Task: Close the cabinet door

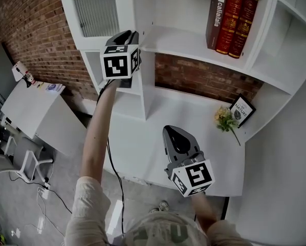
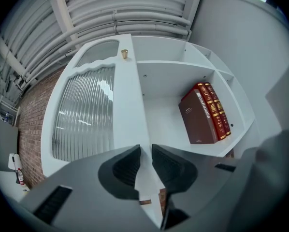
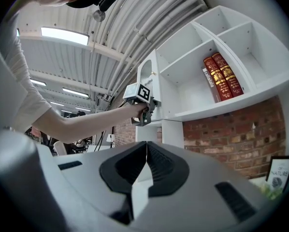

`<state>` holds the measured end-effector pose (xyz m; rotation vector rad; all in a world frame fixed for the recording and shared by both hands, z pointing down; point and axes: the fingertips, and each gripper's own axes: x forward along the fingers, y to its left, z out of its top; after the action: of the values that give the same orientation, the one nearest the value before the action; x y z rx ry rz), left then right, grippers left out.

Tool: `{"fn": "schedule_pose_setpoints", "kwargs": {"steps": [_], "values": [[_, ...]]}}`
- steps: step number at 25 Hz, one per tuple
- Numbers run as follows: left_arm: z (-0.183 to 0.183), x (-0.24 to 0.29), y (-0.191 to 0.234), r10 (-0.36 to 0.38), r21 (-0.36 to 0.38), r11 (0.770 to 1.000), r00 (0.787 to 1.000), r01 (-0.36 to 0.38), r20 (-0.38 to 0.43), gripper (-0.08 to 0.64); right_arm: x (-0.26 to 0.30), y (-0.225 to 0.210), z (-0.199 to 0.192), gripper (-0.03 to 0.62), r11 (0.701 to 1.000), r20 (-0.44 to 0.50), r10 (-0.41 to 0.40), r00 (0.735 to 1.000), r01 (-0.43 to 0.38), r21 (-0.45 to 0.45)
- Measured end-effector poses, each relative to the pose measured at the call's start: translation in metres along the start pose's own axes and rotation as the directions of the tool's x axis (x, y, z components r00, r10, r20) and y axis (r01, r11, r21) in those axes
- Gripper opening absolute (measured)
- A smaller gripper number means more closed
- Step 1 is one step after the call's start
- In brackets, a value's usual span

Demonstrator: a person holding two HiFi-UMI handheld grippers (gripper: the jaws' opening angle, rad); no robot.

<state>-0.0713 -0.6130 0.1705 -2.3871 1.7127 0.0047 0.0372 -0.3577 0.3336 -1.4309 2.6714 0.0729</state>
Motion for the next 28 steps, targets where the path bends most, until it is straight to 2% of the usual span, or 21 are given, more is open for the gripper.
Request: {"fn": "schedule_pose_setpoints", "kwargs": {"steps": [9, 14, 17, 19, 21, 23, 26, 28], "values": [[0.001, 0.004, -0.001, -0.003, -0.011, 1.000, 1.000, 0.003, 0.003, 0.086, -0.001, -0.002, 0.001, 0.017, 1.000, 0.006, -0.004, 1.000, 0.004, 0.012], [0.000, -0.001, 0.000, 0.013, -0.032, 0.999, 1.000, -0.014, -0.008, 0.083, -0.012, 0.000, 0.008, 0.017, 0.999, 0.005, -0.033, 0.999, 0.033, -0.010], [0.007, -0.012, -0.014, -0.032, -0.062, 0.998, 0.999, 0.034, 0.034, 0.081, -0.023, -0.004, 0.009, 0.017, 0.998, -0.004, -0.064, 0.998, 0.064, -0.011], [0.020, -0.034, -0.029, -0.042, -0.064, 0.997, 0.993, 0.049, 0.108, 0.081, -0.031, -0.007, 0.011, 0.017, 0.996, -0.011, -0.090, 0.996, 0.089, -0.025], [0.034, -0.066, -0.053, -0.065, -0.050, 0.996, 0.980, 0.076, 0.190, 0.081, -0.041, -0.009, 0.014, 0.017, 0.991, -0.007, -0.123, 0.992, 0.122, -0.051], [0.041, -0.103, -0.086, -0.126, -0.044, 0.989, 0.961, 0.141, 0.247, 0.064, -0.054, -0.014, 0.022, 0.017, 0.982, 0.012, -0.174, 0.985, 0.174, -0.076], [0.030, -0.160, -0.137, -0.219, -0.072, 0.966, 0.932, 0.249, 0.289, 0.016, -0.076, -0.023, 0.033, 0.017, 0.962, 0.045, -0.262, 0.964, 0.265, -0.074], [0.011, -0.194, -0.163, -0.246, -0.091, 0.955, 0.927, 0.281, 0.283, 0.014, -0.093, -0.026, 0.034, 0.017, 0.947, 0.053, -0.310, 0.949, 0.313, -0.069]]}}
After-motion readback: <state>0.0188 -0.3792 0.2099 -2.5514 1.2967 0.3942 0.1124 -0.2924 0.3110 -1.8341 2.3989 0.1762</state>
